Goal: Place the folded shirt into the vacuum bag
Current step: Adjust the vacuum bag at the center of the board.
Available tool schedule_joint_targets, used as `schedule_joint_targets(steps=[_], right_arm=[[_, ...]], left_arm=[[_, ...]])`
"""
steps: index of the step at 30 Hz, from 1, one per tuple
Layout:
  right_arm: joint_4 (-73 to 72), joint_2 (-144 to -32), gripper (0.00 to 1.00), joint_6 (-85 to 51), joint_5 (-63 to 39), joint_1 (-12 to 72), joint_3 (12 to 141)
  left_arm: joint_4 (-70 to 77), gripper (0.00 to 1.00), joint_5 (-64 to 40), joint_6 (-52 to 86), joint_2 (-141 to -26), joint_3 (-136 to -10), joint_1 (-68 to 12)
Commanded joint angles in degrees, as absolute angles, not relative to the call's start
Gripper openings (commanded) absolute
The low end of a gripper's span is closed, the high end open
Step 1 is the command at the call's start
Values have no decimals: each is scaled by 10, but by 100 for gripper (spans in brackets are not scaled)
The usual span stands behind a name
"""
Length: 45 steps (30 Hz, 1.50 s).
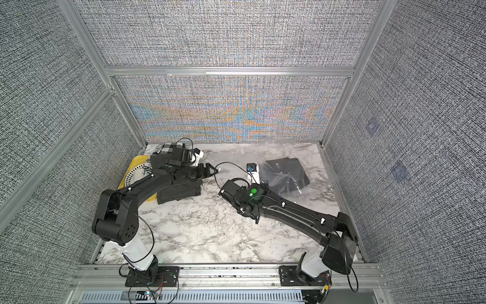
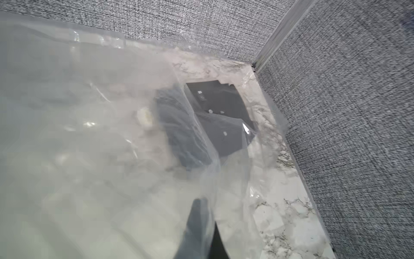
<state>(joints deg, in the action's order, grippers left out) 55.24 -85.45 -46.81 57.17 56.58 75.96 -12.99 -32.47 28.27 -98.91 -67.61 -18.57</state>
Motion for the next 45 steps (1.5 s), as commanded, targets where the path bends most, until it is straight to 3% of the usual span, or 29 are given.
schedule_joint_targets(steps=[1, 7, 15, 20, 23, 28, 34, 39, 41, 45], right_arm=[[401, -840, 0, -392, 509, 539, 737], [314, -865, 0, -333, 467, 504, 752], [281, -870, 0, -303, 406, 495, 760], [267, -845, 0, -290, 358, 478, 757], [272, -839, 0, -287, 354, 461, 756], [269, -837, 0, -296, 358, 436, 726], [276, -870, 0, -305, 374, 421, 718], [287, -883, 0, -308, 378, 421, 724], [295, -881, 0, -306, 383, 421, 729], [311, -874, 0, -301, 393, 422, 737]], left_arm=[[-100, 88, -316, 308, -972, -635, -185], [-4, 88, -307, 353, -931, -565, -185], [188, 90, -349, 447, -1035, -575, -211], [347, 81, -365, 530, -1094, -562, -214], [373, 63, -364, 549, -1111, -566, -218], [292, 0, -351, 532, -1093, -580, -218], [1, 0, -298, 437, -1040, -634, -218], [-95, 3, -223, 407, -1016, -634, -216], [-110, 15, -208, 404, -1013, -632, -215], [-122, 53, -190, 403, -992, -622, -214]])
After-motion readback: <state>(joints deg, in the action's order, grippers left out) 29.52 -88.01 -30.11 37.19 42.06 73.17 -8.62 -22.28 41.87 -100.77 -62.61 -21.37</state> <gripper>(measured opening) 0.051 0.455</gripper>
